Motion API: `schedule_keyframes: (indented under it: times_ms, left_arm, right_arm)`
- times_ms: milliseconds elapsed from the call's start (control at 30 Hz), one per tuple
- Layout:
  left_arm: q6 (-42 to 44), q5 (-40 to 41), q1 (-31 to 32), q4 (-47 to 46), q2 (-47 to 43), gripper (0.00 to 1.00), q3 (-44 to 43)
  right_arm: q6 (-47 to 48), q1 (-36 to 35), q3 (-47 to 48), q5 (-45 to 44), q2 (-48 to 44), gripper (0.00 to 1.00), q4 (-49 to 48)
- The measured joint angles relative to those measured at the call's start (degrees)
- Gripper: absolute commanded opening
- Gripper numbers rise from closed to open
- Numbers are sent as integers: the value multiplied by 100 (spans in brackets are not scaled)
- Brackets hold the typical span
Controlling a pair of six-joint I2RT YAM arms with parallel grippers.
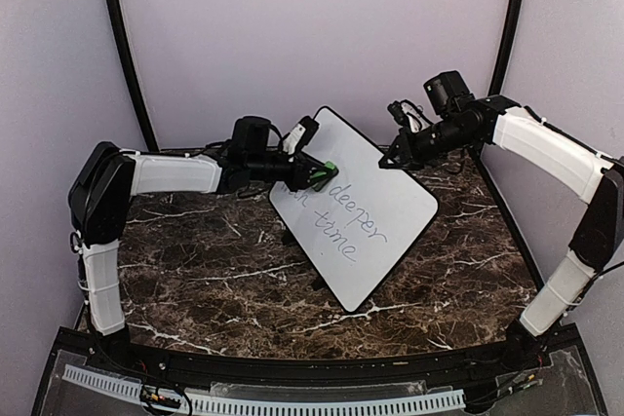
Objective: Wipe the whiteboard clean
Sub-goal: Erase the whiteboard from the whiteboard stand.
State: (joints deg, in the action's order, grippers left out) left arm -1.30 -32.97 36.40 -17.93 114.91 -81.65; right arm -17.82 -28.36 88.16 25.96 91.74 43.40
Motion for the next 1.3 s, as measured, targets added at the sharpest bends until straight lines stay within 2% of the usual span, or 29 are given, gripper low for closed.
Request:
schedule_keyframes:
  times_ms: [200,433,567,733,1000,1300]
  left_arm:
    - [31,44,17,-105,-9,0,68]
    - [17,142,50,-584,-356,0,1246]
    - [20,170,57,-640,-428,0,1506]
    - [28,175,70,-485,-426,0,1394]
    - [57,173,210,-26,-328,0,695]
    - [203,199,262,-11,-323,0,649]
  right_arm:
    - [-2,0,0,7,2,0,2]
    - [2,0,0,28,9,0,-7]
    - [4,0,0,37,9,0,-11]
    - [4,0,0,33,9,0,-9]
    - [4,0,0,17,9,0,-7]
    - [2,0,0,15,9,0,-7]
